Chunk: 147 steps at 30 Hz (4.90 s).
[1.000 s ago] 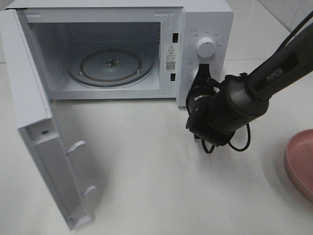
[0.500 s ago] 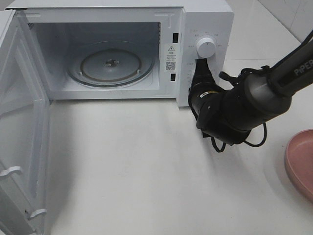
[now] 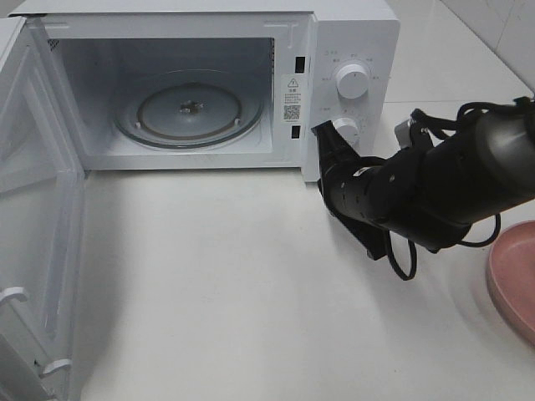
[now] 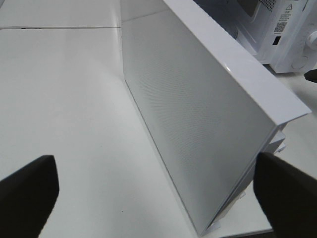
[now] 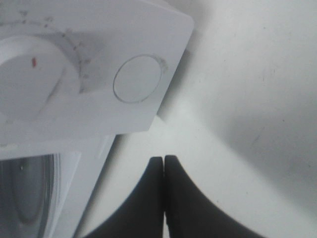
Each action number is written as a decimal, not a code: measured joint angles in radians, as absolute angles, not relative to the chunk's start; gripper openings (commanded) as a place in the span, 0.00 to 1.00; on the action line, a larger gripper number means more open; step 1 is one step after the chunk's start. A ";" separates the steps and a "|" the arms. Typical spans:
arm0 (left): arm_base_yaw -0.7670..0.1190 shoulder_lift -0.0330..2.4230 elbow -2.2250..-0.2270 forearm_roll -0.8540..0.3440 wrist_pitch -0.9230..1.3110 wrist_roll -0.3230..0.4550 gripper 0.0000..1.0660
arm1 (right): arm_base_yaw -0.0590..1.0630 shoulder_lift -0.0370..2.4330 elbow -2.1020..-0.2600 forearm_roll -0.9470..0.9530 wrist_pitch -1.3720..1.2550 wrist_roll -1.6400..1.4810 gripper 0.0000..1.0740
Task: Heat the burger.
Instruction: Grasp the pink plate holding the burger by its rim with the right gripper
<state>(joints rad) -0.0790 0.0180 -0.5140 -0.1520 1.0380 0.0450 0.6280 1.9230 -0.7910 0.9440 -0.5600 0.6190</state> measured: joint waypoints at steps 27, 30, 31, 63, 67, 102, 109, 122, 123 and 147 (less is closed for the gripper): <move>-0.079 0.018 -0.514 -0.152 1.038 0.045 0.94 | 0.551 1.673 -0.781 0.806 0.254 -0.124 0.06; -0.079 0.018 -0.514 -0.152 1.038 0.045 0.94 | 0.549 1.654 -0.781 0.727 0.336 -0.130 0.06; -0.079 0.018 -0.514 -0.152 1.038 0.045 0.94 | 0.549 1.645 -0.781 0.698 0.361 -0.131 0.06; -0.079 0.018 -0.514 -0.152 1.038 0.045 0.94 | 0.545 1.499 -0.846 -0.174 0.889 0.355 0.91; -0.079 0.018 -0.514 -0.152 1.038 0.045 0.94 | 0.517 1.499 -0.846 -0.186 0.894 0.363 0.89; -0.079 0.018 -0.514 -0.152 1.038 0.045 0.94 | 0.160 1.645 -0.846 -0.181 0.749 0.247 0.83; -0.079 0.018 -0.514 -0.152 1.038 0.045 0.94 | 0.115 1.691 -0.847 -0.181 0.734 0.203 0.83; -0.079 0.018 -0.514 -0.152 1.038 0.045 0.94 | 0.115 1.779 -0.847 -0.128 0.672 0.175 0.80; -0.079 0.018 -0.514 -0.152 1.038 0.045 0.94 | 0.115 1.792 -0.847 -0.128 0.664 0.174 0.80; -0.079 0.018 -0.514 -0.152 1.038 0.045 0.94 | 0.115 1.861 -0.848 -0.124 0.635 0.155 0.50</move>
<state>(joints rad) -0.0790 0.0180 -0.5140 -0.1520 1.0380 0.0450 0.1150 1.8610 -0.8480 -0.1240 0.6350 0.1550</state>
